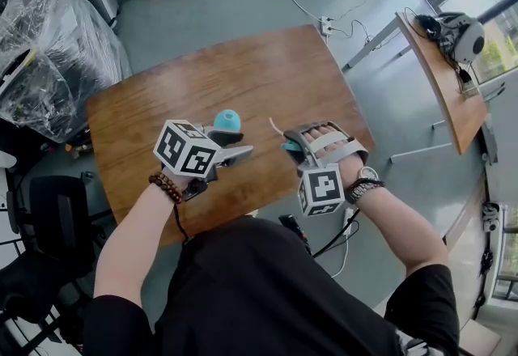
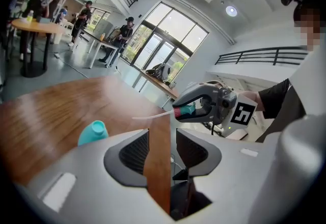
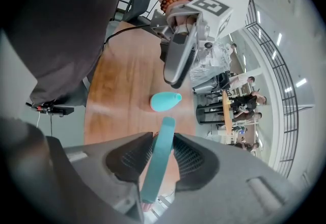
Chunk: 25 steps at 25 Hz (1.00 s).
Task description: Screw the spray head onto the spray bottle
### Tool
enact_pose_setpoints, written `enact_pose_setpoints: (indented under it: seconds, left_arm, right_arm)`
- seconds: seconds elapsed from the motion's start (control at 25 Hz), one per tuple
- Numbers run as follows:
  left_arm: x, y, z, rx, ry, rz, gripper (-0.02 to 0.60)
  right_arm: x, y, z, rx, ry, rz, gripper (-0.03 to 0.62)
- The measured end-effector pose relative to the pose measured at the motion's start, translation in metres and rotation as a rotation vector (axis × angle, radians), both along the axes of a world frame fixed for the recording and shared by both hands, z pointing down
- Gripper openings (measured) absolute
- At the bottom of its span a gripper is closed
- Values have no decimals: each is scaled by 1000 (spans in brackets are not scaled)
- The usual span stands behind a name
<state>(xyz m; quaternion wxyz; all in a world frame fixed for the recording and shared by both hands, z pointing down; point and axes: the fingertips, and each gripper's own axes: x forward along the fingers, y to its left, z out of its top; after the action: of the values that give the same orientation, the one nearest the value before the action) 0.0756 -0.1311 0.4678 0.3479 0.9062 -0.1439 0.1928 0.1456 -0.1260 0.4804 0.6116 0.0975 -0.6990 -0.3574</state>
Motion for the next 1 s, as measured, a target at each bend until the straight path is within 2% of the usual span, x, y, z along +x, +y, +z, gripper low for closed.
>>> enact_pose_setpoints:
  seconds: [0.28, 0.4, 0.56, 0.72, 1.0]
  left_arm:
    - [-32, -11, 28, 181, -232, -66, 211]
    - [-39, -18, 39, 250, -302, -92, 232]
    - [-44, -28, 54, 312, -354, -134, 282]
    - [-48, -40, 66, 367, -373, -181, 355]
    - [-52, -58, 95, 458, -434, -219, 464]
  right_arm:
    - [-5, -1, -9, -30, -28, 41, 120]
    - [-6, 0, -13, -44, -44, 55, 120]
    - [-5, 3, -17, -54, -51, 66, 120]
    - [-4, 5, -21, -60, -54, 73, 120]
    - [-4, 8, -24, -72, -60, 77, 120]
